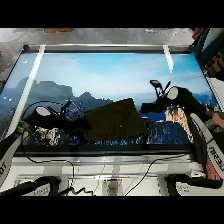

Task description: Fold the clothes and pants, and hang the long-sleeved shirts on hangers.

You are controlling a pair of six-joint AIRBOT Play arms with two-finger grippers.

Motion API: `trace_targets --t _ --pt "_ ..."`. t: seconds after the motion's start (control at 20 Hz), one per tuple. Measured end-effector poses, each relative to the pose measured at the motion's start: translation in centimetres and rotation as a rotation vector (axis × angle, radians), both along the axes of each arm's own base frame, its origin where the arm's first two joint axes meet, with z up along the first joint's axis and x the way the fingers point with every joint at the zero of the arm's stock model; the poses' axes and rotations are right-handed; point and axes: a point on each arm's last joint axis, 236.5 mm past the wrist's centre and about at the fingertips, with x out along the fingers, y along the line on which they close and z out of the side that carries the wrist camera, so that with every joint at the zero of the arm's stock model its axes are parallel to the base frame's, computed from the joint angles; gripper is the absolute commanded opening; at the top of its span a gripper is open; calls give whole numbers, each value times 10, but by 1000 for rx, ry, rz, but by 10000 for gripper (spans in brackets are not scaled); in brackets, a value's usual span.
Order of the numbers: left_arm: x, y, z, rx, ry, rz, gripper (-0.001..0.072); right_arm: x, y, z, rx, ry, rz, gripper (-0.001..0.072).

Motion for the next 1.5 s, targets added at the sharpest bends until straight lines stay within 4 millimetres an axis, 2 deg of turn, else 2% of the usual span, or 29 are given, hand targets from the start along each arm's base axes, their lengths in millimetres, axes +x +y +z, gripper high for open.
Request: trace_targets --t 0.05,0.15,0.25,0.3,0.55,0.75,0.95,1.0,1.1,1.15,1.25,1.3,1.35,1.4,1.5 --pt "2 2 0 2 -4 7 659 4 -7 -3 33 32 -28 590" --pt "5 4 -1 6 -11 19 659 2 -8 -12 159 127 -57 593" --pt "8 5 -1 10 -19 29 658 -4 2 -22 292 225 -61 642" --pt "9 6 -2 13 -22 33 659 -5 5 -28 331 255 -60 698" --pt "12 7 -3 17 -30 42 659 3 23 -61 390 292 -68 692" --pt "14 8 -3 20 -36 46 658 0 48 -75 406 330 -59 677" --pt "19 9 -4 28 -51 60 659 -20 81 -84 389 361 67 505" --pt "20 10 -4 30 -54 63 659 -26 90 -85 380 358 117 416" --pt "21 10 -4 32 -59 68 659 -33 103 -90 351 332 213 133" --pt "21 11 -5 32 -59 68 655 -34 108 -92 337 312 245 18" --pt "24 11 -5 36 -73 67 647 -31 116 -90 328 273 290 20" --pt "26 12 -4 38 -86 62 568 -26 118 -87 322 252 306 20" --pt "29 13 -2 40 -102 61 517 -19 117 -84 303 218 323 20" --pt "34 14 1 42 -125 57 503 -10 115 -77 283 177 335 20" --pt "48 18 13 49 -185 48 474 10 109 -51 253 90 351 19"
